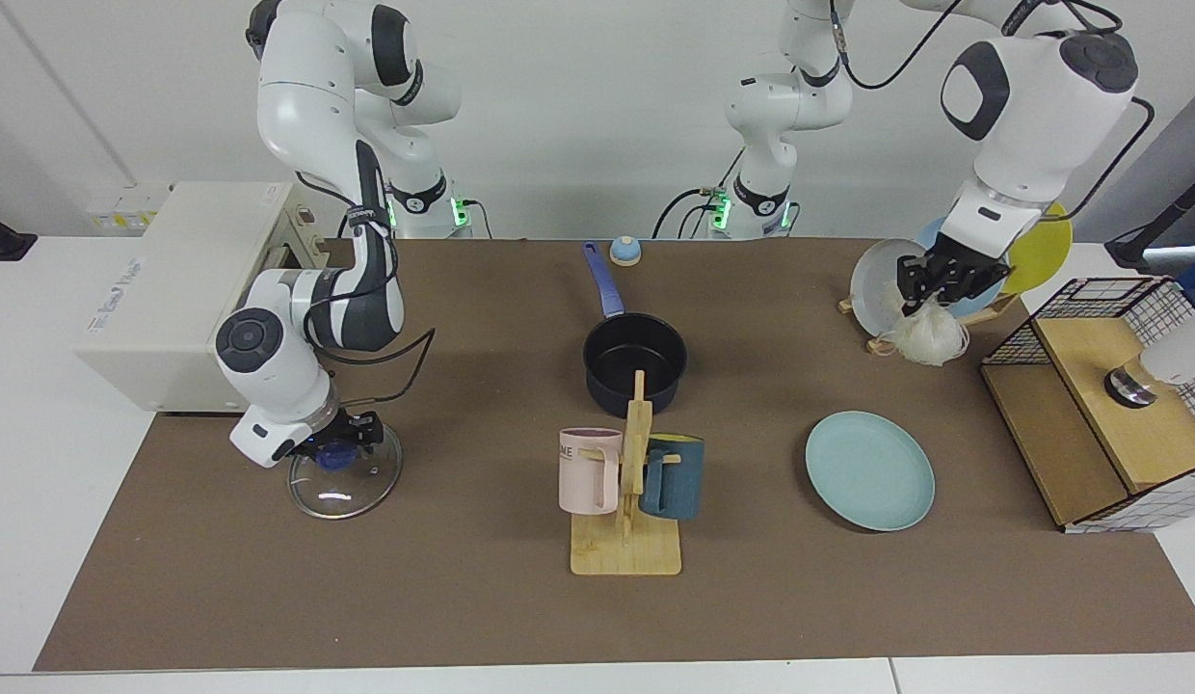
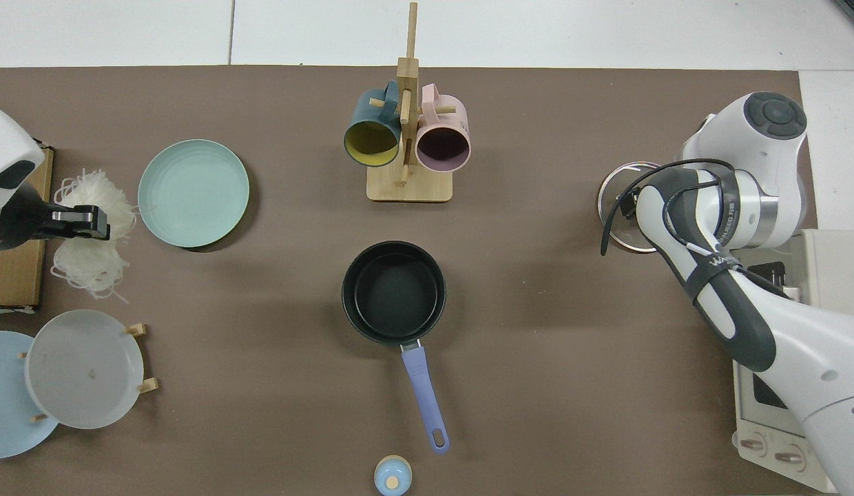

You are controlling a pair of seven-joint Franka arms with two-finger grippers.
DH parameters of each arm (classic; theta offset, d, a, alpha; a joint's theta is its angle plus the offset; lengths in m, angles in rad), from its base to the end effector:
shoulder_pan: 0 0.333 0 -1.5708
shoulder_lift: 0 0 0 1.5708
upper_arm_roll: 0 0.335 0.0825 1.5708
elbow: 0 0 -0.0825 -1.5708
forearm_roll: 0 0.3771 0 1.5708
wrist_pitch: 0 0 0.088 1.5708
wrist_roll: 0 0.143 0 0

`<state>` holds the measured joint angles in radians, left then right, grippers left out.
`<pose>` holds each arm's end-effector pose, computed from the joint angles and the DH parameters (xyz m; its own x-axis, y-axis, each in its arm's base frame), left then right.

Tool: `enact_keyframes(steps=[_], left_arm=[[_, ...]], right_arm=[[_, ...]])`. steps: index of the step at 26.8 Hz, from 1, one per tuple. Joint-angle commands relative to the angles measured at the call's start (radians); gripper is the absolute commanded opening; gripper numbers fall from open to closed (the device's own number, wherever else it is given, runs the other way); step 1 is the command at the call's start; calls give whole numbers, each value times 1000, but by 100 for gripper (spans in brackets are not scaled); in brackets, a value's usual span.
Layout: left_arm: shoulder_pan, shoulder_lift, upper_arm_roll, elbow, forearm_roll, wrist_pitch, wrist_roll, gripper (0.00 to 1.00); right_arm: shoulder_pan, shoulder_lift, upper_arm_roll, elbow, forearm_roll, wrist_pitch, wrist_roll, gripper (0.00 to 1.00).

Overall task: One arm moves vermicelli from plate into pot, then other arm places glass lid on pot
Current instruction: 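Grasp the vermicelli with the left gripper while the right gripper reaches the lid, then carry the vermicelli over the black pot with the left gripper and release it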

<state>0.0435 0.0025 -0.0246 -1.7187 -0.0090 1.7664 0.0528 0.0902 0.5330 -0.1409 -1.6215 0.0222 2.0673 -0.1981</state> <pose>0.5628 0.0095 0.5540 0.9984 -0.0322 0.0456 -0.0325 -0.9995 0.0066 0.6764 -0.0222 0.2934 0.9846 0.1496 -0.0907 0.1533 -0.9875 0.0357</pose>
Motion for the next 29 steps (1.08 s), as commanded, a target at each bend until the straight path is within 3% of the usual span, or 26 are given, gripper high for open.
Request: enact_keyframes(steps=[1, 4, 14, 24, 29], left_arm=[[-19, -55, -15, -62, -5, -8, -45, 0], [-31, -53, -57, -64, -9, 8, -129, 0], [-27, -29, -290, -65, -12, 44, -381, 0], [-21, 60, -541, -137, 20, 243, -606, 0], [-24, 83, -609, -211, 41, 344, -663, 0]], right_arm=[[-7, -18, 3, -27, 5, 24, -52, 21], [-7, -18, 3, -24, 5, 19, -54, 0], [5, -37, 3, 3, 7, -10, -55, 0], [3, -91, 3, 51, 12, -76, -70, 0], [0, -136, 3, 48, 19, -114, -72, 0]])
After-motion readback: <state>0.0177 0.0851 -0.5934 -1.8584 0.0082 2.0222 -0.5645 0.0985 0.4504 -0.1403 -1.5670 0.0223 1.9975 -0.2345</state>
